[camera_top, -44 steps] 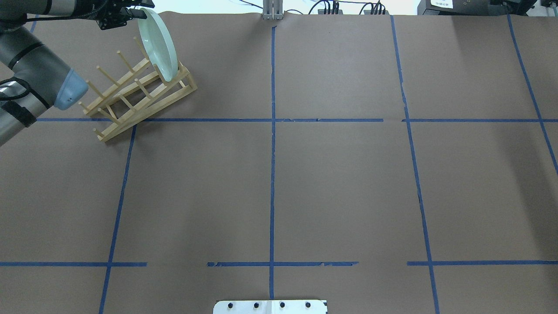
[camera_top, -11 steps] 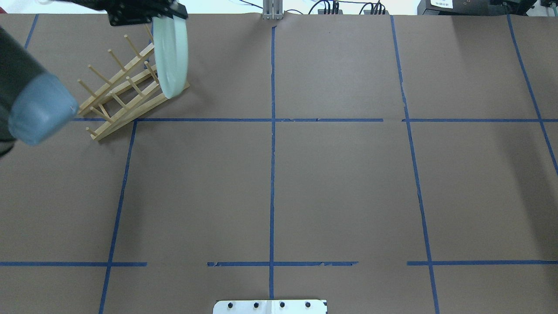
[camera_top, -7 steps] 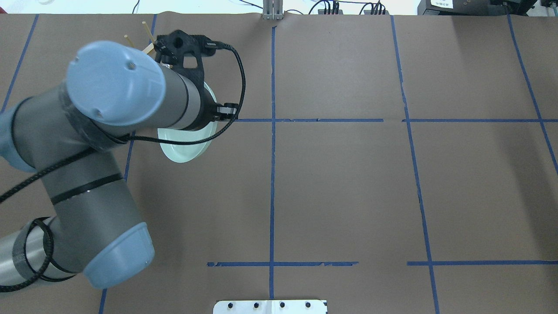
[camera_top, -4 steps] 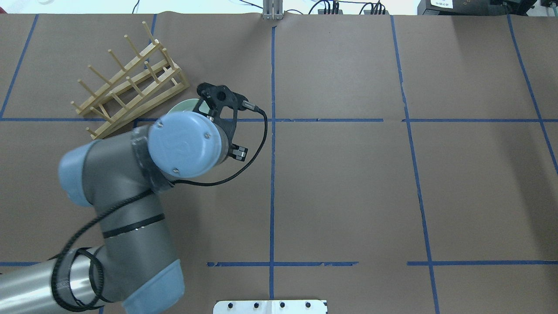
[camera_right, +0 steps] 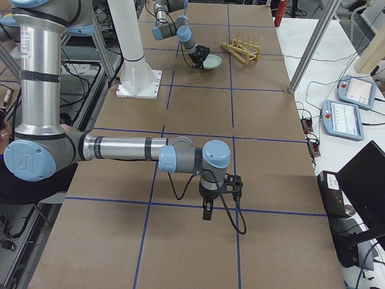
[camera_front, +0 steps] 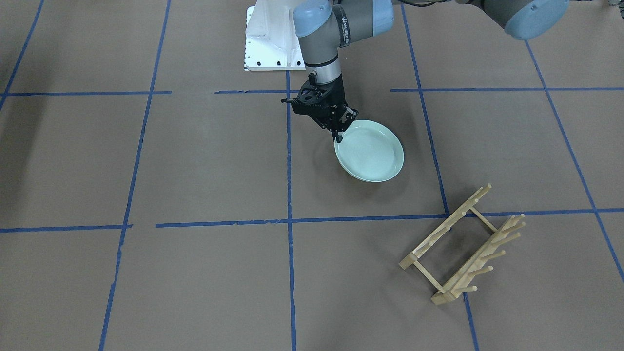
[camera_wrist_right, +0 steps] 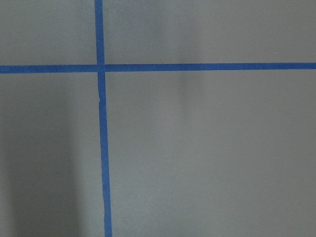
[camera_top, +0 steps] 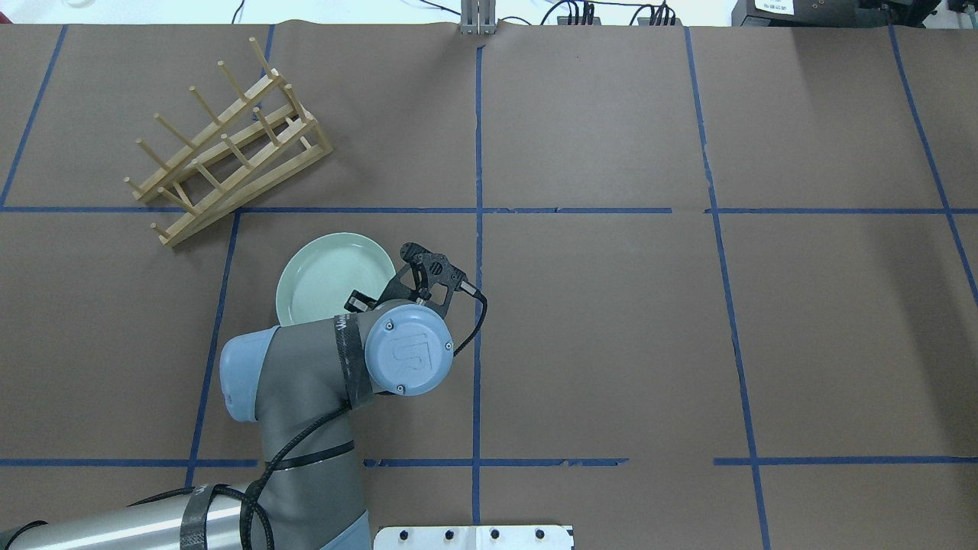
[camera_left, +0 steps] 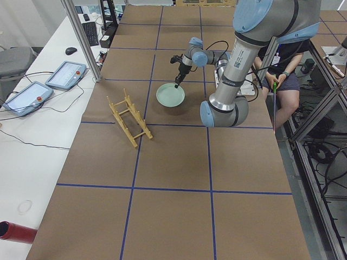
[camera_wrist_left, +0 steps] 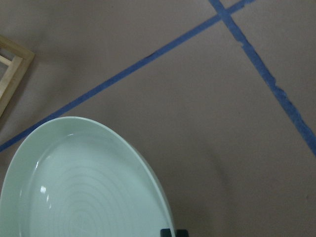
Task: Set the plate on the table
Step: 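Open the left gripper and withdraw it from the plate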
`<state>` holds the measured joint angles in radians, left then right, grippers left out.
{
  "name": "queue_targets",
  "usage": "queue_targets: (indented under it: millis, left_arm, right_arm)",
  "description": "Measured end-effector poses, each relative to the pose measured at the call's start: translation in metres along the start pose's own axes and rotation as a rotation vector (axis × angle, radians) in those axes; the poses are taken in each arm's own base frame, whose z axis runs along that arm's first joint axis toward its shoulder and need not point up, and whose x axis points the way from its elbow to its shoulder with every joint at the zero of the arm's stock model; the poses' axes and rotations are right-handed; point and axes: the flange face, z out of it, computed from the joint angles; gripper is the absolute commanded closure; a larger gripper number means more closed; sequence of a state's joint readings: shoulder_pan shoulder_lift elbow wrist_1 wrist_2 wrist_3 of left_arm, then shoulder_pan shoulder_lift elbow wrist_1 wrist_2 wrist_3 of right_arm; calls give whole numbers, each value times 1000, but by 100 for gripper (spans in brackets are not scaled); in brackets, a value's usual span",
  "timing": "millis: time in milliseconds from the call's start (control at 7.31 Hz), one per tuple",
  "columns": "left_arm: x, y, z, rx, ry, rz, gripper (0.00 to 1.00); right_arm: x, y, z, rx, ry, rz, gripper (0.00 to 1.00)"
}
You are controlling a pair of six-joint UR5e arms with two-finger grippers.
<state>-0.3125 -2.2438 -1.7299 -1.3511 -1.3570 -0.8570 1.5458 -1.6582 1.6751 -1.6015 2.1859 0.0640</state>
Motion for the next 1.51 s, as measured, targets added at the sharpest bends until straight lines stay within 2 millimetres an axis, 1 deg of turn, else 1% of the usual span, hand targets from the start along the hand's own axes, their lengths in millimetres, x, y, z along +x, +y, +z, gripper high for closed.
queue_targets:
  millis: [137,274,411,547,684,821,958,1095,1232,1368,1505]
  left_arm:
    - [2,1,4,-2,-5,1,0]
    - [2,-2,-2,10,7,-4,0]
    - [-5,-12,-18,39,30,-21,0]
    - [-30,-34,-46,85,61,-62,0]
    - [-68,-60,-74,116,107,-110,0]
    - [-109,-83,-93,126,150,-120,0]
    - [-157,-104,-109,141,170,-84,0]
    - [-210,-121,-119,153,180,-34,0]
    - [-274,-129,-120,150,208,16,0]
    - [-338,-123,-107,140,256,50,0]
    - [-400,-103,-77,117,300,66,0]
  right_arm:
    - [0,0,0,0,0,0,0]
    - [0,0,0,0,0,0,0]
    - [0,0,0,0,0,0,0]
    - [0,0,0,0,0,0,0]
    - [0,0,0,0,0,1,0]
    - [0,0,0,0,0,1,0]
    - [0,0,0,0,0,0,0]
    - [0,0,0,0,0,0,0]
    - [0,0,0,0,0,0,0]
    - [0,0,0,0,-1,-1,0]
    - [0,0,0,0,-1,-1,0]
